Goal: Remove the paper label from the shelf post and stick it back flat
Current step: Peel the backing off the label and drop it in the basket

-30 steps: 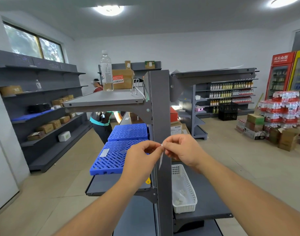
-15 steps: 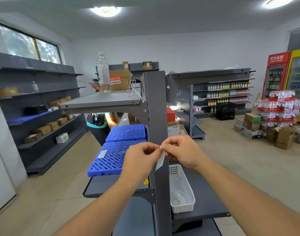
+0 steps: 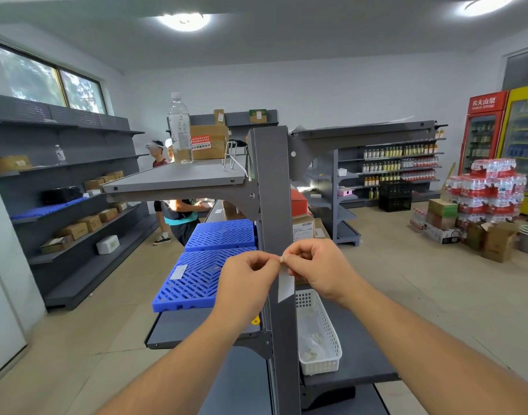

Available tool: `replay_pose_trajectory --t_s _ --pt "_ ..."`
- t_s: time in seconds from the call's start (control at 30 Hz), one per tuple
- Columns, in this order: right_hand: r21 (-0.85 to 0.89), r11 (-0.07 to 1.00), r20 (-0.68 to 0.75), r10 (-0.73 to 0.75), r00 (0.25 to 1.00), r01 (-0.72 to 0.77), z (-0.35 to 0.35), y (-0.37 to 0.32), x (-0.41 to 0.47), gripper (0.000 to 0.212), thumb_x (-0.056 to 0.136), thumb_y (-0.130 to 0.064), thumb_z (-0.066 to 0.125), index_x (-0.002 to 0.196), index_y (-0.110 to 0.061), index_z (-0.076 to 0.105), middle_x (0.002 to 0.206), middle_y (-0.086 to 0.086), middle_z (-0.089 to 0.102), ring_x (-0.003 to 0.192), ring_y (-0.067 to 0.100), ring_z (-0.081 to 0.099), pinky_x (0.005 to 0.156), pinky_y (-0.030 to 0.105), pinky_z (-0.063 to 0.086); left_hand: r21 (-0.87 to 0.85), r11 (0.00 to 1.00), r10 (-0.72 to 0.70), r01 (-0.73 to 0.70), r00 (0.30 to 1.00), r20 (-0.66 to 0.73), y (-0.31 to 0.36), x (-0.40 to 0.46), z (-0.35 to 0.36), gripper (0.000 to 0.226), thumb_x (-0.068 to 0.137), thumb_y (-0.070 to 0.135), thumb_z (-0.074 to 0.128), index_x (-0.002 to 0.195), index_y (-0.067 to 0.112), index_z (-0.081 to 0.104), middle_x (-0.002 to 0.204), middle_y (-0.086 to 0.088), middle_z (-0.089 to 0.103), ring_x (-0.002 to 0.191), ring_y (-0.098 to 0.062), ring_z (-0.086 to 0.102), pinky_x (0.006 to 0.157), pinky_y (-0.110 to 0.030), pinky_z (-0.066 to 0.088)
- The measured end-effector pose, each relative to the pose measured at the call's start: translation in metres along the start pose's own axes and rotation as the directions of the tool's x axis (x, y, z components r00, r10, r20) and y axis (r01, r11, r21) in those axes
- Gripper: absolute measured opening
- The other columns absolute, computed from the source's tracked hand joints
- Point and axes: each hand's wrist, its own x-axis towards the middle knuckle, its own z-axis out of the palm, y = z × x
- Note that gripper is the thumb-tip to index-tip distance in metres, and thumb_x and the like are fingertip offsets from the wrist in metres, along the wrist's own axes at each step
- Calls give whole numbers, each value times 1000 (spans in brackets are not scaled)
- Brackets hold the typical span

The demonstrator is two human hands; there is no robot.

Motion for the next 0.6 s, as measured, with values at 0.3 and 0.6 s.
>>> replay_pose_trajectory --t_s 0.3,0.6 --pt "-47 999 4 -17 1000 17 -1 1 0 24 96 -10 71 77 -24 75 62 -7 71 63 5 64 67 27 56 -19 999 -41 40 999 -23 2 1 1 17 90 23 70 77 25 82 72 -7 74 60 -16 56 56 -35 49" --pt "-94 993 -62 70 996 -76 -13 28 0 23 93 -10 68 74 -20 75 61 -6 70 65 10 64 81 43 63 -6 991 -135 135 986 -96 -2 4 -2 20 94 24 66 77 26 75 72 8 72 70 -10 66 47 -17 46"
